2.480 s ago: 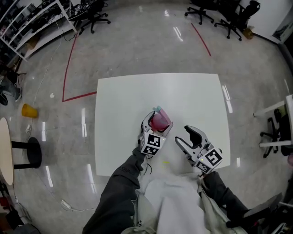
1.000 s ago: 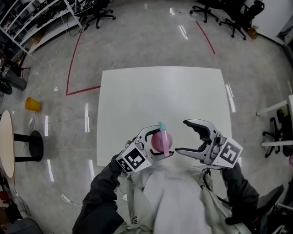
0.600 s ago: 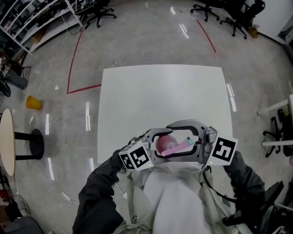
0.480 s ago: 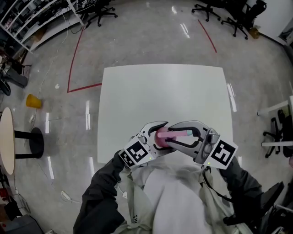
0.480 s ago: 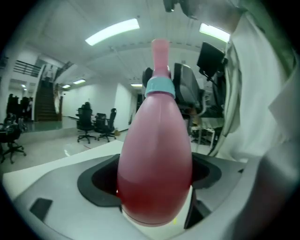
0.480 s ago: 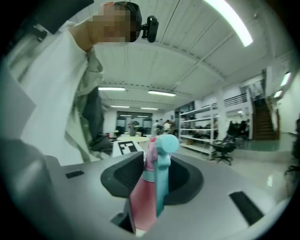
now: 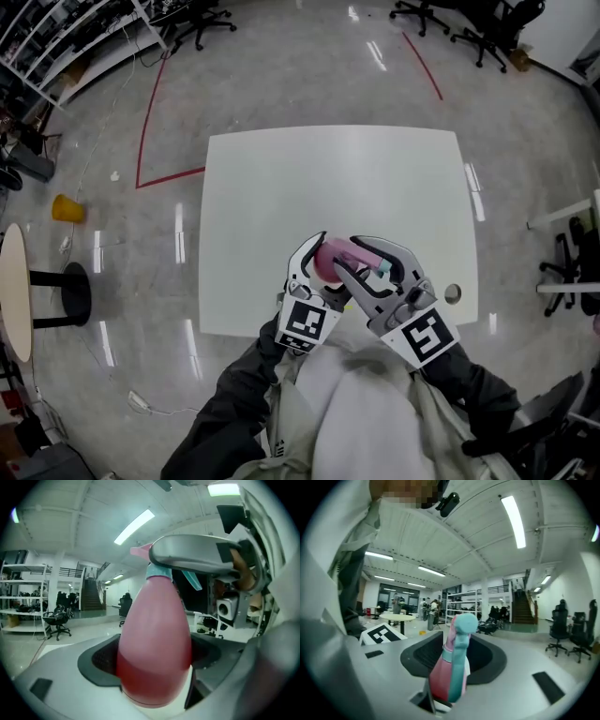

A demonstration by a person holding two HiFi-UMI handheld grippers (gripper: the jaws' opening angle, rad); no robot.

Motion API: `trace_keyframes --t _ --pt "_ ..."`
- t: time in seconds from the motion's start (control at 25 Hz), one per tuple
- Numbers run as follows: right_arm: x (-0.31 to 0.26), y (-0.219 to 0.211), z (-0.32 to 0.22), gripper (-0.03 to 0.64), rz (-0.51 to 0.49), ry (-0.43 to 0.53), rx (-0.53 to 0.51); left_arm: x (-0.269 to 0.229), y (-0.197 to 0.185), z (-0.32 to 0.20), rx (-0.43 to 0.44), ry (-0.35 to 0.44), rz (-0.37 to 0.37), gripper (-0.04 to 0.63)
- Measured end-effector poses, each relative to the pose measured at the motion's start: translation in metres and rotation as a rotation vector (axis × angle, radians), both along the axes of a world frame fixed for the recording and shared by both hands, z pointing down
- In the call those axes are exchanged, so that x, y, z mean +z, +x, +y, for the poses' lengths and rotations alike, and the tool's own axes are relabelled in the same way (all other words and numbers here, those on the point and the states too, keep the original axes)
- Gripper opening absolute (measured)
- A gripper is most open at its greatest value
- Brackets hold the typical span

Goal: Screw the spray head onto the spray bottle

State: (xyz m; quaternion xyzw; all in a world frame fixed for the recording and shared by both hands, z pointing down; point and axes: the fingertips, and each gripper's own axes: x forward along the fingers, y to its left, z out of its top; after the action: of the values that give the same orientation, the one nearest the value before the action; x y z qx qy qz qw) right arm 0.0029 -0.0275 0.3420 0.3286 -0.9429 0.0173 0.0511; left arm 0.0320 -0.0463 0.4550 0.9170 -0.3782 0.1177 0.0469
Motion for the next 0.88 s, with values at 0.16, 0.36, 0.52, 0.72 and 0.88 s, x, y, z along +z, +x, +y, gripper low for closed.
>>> trace_keyframes --t 0.16,0.36,0.52,0.72,0.88 --pt "0.004 0.006 0.016 0.183 -0.027 -0.037 -0.228 0.006 -0.008 0.003 0.023 -0.014 -0.006 0.433" --pt "0.017 0.020 0.022 0.183 0.021 -0.052 -0.223 0.015 -0.019 -0.006 -0.051 -0.059 -0.023 0.433" --pt "0.017 -0.002 0.044 0.181 0.016 -0.066 -0.292 0.020 -0.017 -0.008 -0.065 -0.097 -0.046 0.433" --pt "0.015 0.004 0.059 0.181 -0.026 -0.097 -0.366 0.015 0.000 0.004 0.046 -0.072 -0.036 0.433" --pt "0.004 0.031 0.038 0.205 -0.100 -0.090 -0.366 0.004 0.004 0.028 0.255 -0.059 0.026 0.433"
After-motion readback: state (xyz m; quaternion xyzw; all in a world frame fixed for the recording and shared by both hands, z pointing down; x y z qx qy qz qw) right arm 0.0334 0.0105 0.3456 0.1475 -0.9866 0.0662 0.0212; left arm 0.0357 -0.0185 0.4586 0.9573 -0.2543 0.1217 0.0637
